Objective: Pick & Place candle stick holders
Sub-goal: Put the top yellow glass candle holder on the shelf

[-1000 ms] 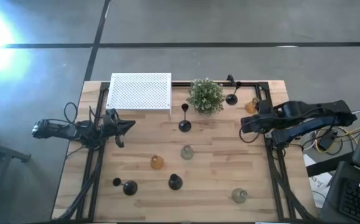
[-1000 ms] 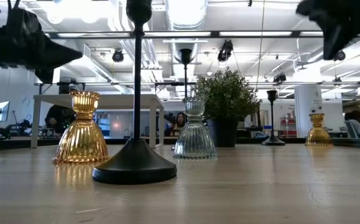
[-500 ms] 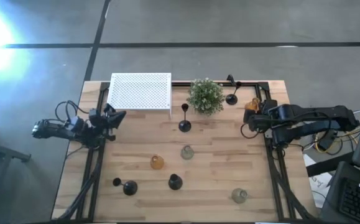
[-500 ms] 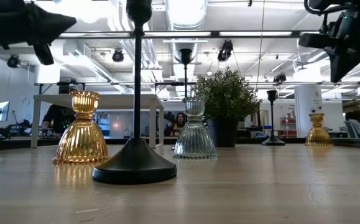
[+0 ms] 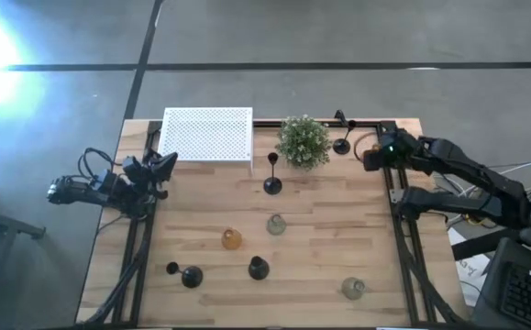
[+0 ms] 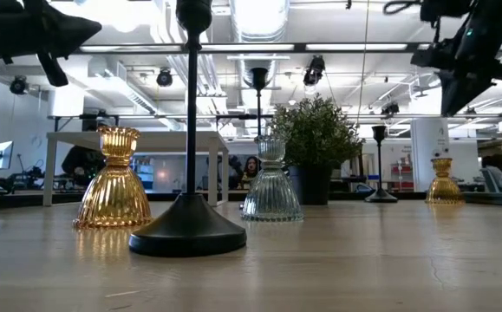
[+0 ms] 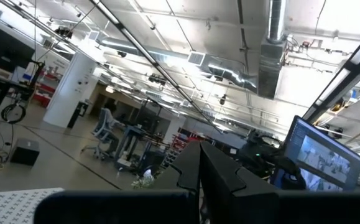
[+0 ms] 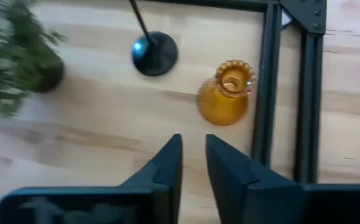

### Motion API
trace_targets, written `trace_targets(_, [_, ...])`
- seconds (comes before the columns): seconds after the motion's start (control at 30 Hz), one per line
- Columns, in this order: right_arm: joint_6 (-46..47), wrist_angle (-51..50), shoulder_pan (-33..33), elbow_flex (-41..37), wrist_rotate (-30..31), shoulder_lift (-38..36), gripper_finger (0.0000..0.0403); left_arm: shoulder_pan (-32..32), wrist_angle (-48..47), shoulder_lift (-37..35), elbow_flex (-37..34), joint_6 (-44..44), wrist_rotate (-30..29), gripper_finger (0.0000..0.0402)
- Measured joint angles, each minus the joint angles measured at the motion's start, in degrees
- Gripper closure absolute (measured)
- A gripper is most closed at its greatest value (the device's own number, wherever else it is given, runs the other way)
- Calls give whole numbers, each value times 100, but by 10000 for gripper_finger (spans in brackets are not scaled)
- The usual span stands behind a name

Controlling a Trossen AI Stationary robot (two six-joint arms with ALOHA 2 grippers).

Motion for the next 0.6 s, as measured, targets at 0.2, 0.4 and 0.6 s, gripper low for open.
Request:
trace_targets(0.2, [-906, 87, -1181, -13, -566, 392, 252, 0, 51, 0, 0, -14, -2, 390])
trace_targets(0.4, [-1576, 617, -1934, -13, -838, 951, 197, 0, 53, 0, 0, -16, -100, 390])
trace_targets(0.6, [-2000, 633, -2313, -13, -833, 1477, 183, 0, 53, 0, 0, -17, -101, 390])
